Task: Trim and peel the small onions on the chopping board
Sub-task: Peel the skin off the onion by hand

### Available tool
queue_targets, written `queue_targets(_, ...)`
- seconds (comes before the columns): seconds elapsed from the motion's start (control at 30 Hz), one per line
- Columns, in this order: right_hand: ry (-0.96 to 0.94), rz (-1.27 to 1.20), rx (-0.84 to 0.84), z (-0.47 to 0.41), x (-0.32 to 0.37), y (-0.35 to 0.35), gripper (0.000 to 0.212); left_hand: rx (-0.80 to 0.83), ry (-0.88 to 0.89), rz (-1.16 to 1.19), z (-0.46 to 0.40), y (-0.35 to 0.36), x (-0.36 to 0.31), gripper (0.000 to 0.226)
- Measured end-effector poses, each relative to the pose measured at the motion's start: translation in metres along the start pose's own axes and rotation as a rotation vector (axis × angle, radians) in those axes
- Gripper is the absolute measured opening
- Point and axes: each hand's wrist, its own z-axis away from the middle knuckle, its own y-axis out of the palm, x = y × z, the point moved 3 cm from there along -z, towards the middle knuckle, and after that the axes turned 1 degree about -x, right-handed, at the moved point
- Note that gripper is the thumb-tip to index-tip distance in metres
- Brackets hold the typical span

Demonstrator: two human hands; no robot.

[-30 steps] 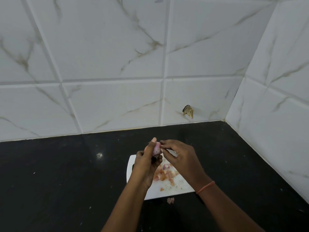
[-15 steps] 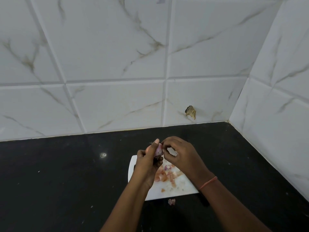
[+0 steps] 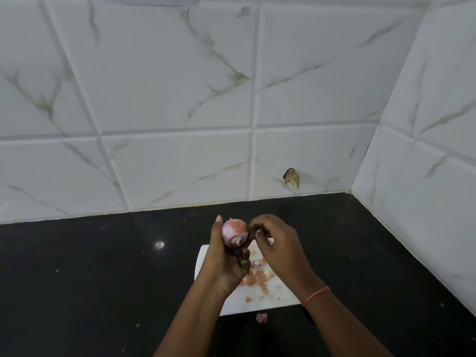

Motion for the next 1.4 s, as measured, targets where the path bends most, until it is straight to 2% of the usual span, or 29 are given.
queue_targets(0.03,0.005,-0.028,-0.007,0.002,0.003,0.0,0.012,0.005,-0.025,0.013,0.001,0.001,0.001,0.074)
queue_targets(0.1,0.028,-0.082,-0.002,0.004,0.011,0.001,0.018,0.018,-0.064,0.043,0.002,0.001,0.004,0.079)
queue_targets(0.23,0.008,0.01,0.015,0.004,0.019,0.004,0.026,0.046,-0.065,0.087,0.01,0.007,0.008,0.071)
queue_targets(0.47,-0.019,-0.073,-0.017,0.002,0.024,-0.008,0.02,-0.031,-0.022,0.052,0.017,0.013,0.009,0.063)
queue_targets(0.63,-0.004,-0.071,-0.045,0.0,0.024,-0.013,0.015,-0.056,-0.019,0.079,0.018,0.018,0.009,0.075)
queue_targets(0.77,0.018,-0.058,-0.116,-0.007,0.024,-0.018,0.008,-0.081,-0.015,0.035,0.026,0.026,0.007,0.063)
queue_targets(0.97,0.052,-0.163,-0.067,-0.006,0.03,-0.016,0.028,-0.063,0.009,0.014,0.031,0.033,-0.003,0.067)
queue_targets(1.1,0.021,-0.146,-0.116,-0.004,0.028,-0.017,0.02,-0.076,0.022,0.008,0.032,0.035,-0.002,0.061)
queue_targets(1.23,0.021,-0.138,-0.104,-0.007,0.026,-0.017,0.022,-0.111,0.025,-0.008,0.033,0.037,-0.004,0.057)
queue_targets(1.4,0.031,-0.126,-0.129,-0.013,0.019,-0.014,0.017,-0.097,0.009,-0.005,0.027,0.038,-0.006,0.059)
